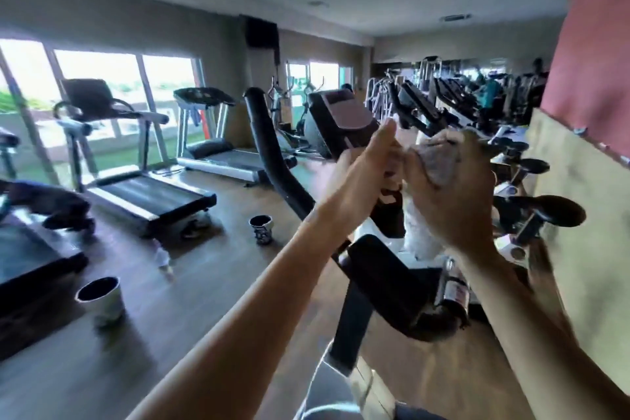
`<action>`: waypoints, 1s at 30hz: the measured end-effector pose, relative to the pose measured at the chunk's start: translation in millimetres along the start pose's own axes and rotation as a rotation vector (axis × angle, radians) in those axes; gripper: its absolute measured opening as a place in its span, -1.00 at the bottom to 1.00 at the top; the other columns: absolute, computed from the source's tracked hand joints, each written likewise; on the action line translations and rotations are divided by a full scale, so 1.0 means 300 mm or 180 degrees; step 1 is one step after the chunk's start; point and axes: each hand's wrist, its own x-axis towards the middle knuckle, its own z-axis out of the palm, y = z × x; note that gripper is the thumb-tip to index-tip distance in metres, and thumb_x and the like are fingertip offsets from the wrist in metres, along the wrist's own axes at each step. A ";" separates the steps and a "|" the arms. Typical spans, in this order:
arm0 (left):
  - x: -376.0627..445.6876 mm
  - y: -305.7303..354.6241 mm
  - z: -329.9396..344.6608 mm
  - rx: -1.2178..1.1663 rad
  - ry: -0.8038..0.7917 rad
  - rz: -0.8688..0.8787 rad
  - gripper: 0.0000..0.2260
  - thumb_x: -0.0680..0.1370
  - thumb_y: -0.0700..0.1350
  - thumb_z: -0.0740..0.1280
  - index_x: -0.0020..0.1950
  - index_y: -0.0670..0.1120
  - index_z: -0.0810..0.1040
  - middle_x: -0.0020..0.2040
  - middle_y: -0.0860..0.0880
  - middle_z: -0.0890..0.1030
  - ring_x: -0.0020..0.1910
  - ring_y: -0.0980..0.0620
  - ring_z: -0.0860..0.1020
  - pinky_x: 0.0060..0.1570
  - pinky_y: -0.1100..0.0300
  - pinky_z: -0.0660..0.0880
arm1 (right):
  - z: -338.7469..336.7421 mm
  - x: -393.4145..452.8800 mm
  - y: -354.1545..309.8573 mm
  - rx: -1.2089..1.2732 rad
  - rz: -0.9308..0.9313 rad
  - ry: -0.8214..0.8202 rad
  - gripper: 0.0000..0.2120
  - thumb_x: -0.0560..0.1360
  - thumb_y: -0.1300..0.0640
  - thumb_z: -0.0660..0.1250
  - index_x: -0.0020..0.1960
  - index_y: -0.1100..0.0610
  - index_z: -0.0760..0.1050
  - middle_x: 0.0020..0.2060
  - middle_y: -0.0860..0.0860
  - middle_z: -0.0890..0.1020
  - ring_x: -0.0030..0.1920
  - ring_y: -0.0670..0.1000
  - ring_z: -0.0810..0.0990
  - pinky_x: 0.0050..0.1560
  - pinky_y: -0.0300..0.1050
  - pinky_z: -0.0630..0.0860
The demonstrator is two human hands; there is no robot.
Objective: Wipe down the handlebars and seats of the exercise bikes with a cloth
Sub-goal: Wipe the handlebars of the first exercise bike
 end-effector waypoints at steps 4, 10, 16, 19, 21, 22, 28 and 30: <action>0.149 -0.032 -0.337 0.0638 0.1762 0.0786 -0.48 0.54 0.29 0.10 -0.19 -0.06 0.65 -0.10 -0.10 0.72 -0.12 -0.09 0.65 0.03 0.01 0.55 | 0.271 0.104 -0.111 0.0108 -0.0147 -0.0490 -0.60 0.54 -0.16 0.42 0.12 0.11 0.39 -0.16 -0.09 0.61 -0.21 -0.13 0.62 -0.17 -0.29 0.55; 0.386 -0.055 -0.660 0.0650 0.1550 0.0567 -0.45 0.64 0.31 -0.05 -0.27 0.00 0.50 -0.12 -0.11 0.56 -0.10 -0.01 0.49 0.03 0.03 0.34 | 0.748 0.170 -0.229 -0.0155 0.0123 -0.0623 -0.23 0.55 -0.36 0.24 0.45 0.25 0.24 0.23 0.26 0.50 0.25 0.25 0.47 0.31 0.15 0.44; 0.547 -0.129 -0.718 0.0969 0.0109 -0.0021 -0.14 0.48 0.59 -0.07 -0.17 -0.06 0.74 -0.11 -0.10 0.74 0.06 -0.17 0.66 0.37 -0.19 0.43 | 0.871 0.154 -0.203 -0.0106 -0.0249 0.0061 -0.37 0.64 -0.11 0.26 0.54 0.27 0.24 0.46 0.31 0.29 0.48 0.26 0.26 0.52 0.13 0.24; 0.566 -0.140 -0.725 0.0948 -0.0062 0.0008 -0.12 0.55 0.52 -0.13 -0.14 -0.13 0.71 -0.08 -0.17 0.73 0.03 -0.08 0.69 0.27 0.03 0.49 | 0.888 0.147 -0.182 -0.0212 -0.0555 0.0032 -0.45 0.65 -0.08 0.21 0.45 0.31 0.36 0.38 0.26 0.44 0.40 0.21 0.38 0.45 0.04 0.30; 0.557 -0.104 -0.717 0.0843 -0.0176 0.0019 -0.18 0.65 0.37 -0.26 -0.26 -0.04 0.66 -0.26 -0.03 0.65 -0.20 0.08 0.61 0.06 0.20 0.46 | 0.876 0.108 -0.173 -0.0231 -0.0465 -0.0160 -0.50 0.64 -0.09 0.22 0.37 0.30 0.41 0.26 0.23 0.51 0.28 0.23 0.47 0.32 0.01 0.39; 0.560 -0.093 -0.717 0.0882 -0.0206 0.0042 -0.17 0.64 0.36 -0.29 -0.13 -0.05 0.67 -0.23 -0.02 0.61 -0.19 0.10 0.56 0.07 0.17 0.43 | 0.859 0.073 -0.162 -0.0354 -0.0442 -0.0230 -0.52 0.64 -0.10 0.21 0.31 0.28 0.43 0.20 0.21 0.53 0.23 0.23 0.50 0.24 0.02 0.44; 0.569 -0.104 -0.760 0.1331 -0.0564 0.0043 0.12 0.37 0.65 -0.21 0.55 -0.14 0.40 0.40 -0.04 0.56 0.45 0.05 0.45 0.57 -0.14 0.13 | 0.792 -0.043 -0.124 -0.1487 -0.0660 -0.0245 -0.46 0.68 -0.21 0.12 0.24 0.27 0.45 0.11 0.19 0.54 0.13 0.19 0.54 0.14 0.07 0.57; 0.550 -0.099 -0.771 0.1480 -0.0655 0.0203 0.01 0.51 0.53 -0.24 0.28 -0.28 0.58 0.15 -0.04 0.68 0.22 0.15 0.58 0.47 -0.03 0.24 | 0.838 0.019 -0.165 -0.1497 -0.0684 -0.0175 -0.34 0.70 -0.24 0.04 0.41 0.35 0.38 0.29 0.29 0.49 0.31 0.25 0.47 0.39 0.13 0.42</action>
